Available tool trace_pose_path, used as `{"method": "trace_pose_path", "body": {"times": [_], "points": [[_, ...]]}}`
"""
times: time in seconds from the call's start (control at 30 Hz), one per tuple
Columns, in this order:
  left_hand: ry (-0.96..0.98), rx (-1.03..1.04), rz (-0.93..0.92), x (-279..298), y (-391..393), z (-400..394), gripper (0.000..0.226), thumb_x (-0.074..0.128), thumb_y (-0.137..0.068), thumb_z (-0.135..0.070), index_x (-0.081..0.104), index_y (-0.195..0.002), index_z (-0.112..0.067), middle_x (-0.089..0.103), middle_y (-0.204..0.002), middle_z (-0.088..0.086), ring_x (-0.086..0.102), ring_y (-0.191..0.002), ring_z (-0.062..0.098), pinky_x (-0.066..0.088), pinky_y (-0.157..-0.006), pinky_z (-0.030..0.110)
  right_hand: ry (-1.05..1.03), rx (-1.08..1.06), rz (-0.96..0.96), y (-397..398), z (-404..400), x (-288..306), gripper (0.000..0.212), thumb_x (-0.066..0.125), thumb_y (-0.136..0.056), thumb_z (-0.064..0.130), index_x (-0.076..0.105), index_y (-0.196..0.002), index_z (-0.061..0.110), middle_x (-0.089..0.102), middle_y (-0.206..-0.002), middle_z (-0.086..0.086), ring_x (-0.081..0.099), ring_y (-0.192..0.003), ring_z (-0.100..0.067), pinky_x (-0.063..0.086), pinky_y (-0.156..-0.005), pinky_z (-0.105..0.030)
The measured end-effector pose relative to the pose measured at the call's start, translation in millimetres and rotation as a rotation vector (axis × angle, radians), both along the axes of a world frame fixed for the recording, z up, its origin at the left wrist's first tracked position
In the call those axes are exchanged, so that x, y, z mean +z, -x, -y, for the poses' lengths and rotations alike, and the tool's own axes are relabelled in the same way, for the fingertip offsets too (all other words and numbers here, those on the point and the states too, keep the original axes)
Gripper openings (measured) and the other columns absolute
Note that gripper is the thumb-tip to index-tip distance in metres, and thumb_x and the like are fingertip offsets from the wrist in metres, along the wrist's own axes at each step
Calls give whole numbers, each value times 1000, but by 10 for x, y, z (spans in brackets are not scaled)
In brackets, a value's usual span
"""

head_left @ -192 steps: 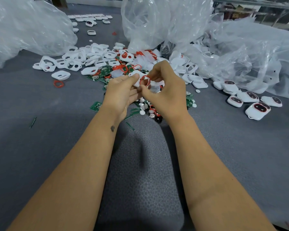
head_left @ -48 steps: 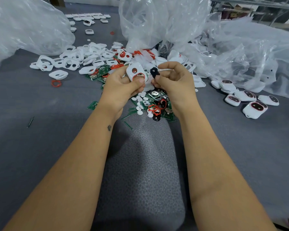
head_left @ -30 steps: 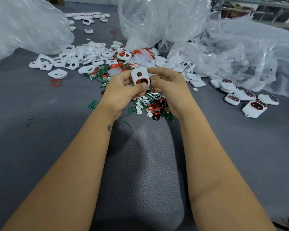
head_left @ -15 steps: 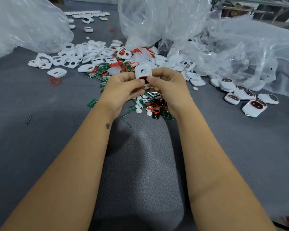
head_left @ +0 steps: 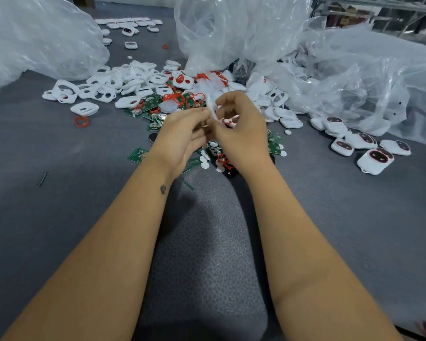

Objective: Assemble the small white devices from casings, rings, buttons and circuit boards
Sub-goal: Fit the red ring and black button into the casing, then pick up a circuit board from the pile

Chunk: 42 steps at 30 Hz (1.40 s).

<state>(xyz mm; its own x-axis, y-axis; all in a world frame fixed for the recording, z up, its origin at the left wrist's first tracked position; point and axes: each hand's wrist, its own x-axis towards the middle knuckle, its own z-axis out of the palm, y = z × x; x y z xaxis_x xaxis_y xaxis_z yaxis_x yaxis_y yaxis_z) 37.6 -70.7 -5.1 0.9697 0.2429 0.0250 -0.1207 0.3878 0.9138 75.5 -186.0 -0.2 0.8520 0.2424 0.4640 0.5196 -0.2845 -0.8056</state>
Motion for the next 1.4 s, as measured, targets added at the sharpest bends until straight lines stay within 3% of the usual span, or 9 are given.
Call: {"method": "trace_pose_path", "body": {"times": [0.1,0.2,0.3,0.43,0.53,0.7,0.83,0.97,1.4], "points": [[-3,54,-16,-10,-1,1,18,54,-94,-2,69,-86,-8,73,-81,3,71,-81,17,57,-75,26,149,38,81,44,-35,-18,41,64,-77,3,54,-114,19,65,-89,6,54,-95,-12,39,-74,-11],[63,162,-50,-4,-5,-43,19,52,-96,1,66,-86,-8,75,-80,4,73,-78,16,57,-71,23,83,111,10,86,-48,4,34,58,-82,2,54,-112,17,70,-93,8,59,-101,-15,45,-83,-24],[144,218,-42,18,-7,-84,18,52,-97,2,65,-88,-5,74,-78,6,71,-71,14,56,-67,20,-178,106,-112,105,-30,85,28,54,-81,-2,58,-99,18,73,-89,5,64,-89,-9,46,-77,-21],[131,261,-64,47,-3,-98,12,55,-95,2,66,-93,-2,74,-79,7,71,-69,13,55,-63,17,-404,-131,-182,-4,129,159,26,48,-83,-5,59,-89,19,70,-84,-8,57,-68,-8,44,-63,-16],[97,315,-59,68,4,-99,14,56,-95,2,67,-92,-7,73,-81,7,70,-66,11,54,-63,17,-163,-292,-198,-130,272,125,24,51,-83,1,61,-84,22,63,-75,1,49,-62,-6,38,-61,-21],[60,414,-59,81,17,-121,19,53,-96,1,68,-90,-10,71,-86,8,67,-65,10,54,-64,18,305,-141,-149,-121,296,111,26,49,-78,7,70,-76,22,58,-61,11,48,-55,-7,39,-56,-25],[65,444,-59,89,18,-131,20,50,-97,0,66,-90,-9,69,-85,9,65,-63,9,53,-63,18,542,17,40,-26,129,100,18,57,-81,15,75,-83,17,69,-80,1,60,-82,-16,50,-73,-31],[26,446,-54,74,13,-118,22,49,-97,1,66,-88,-10,69,-81,5,65,-61,7,54,-63,18,821,46,242,13,-15,11,26,59,-85,31,74,-99,15,61,-97,-9,50,-101,-27,42,-83,-34],[-102,422,-54,36,-13,-62,21,46,-96,2,64,-94,-10,68,-90,10,63,-62,10,53,-60,17,839,-41,359,66,-160,-48,23,58,-89,35,72,-100,22,57,-100,-3,47,-108,-27,34,-86,-35]]}}
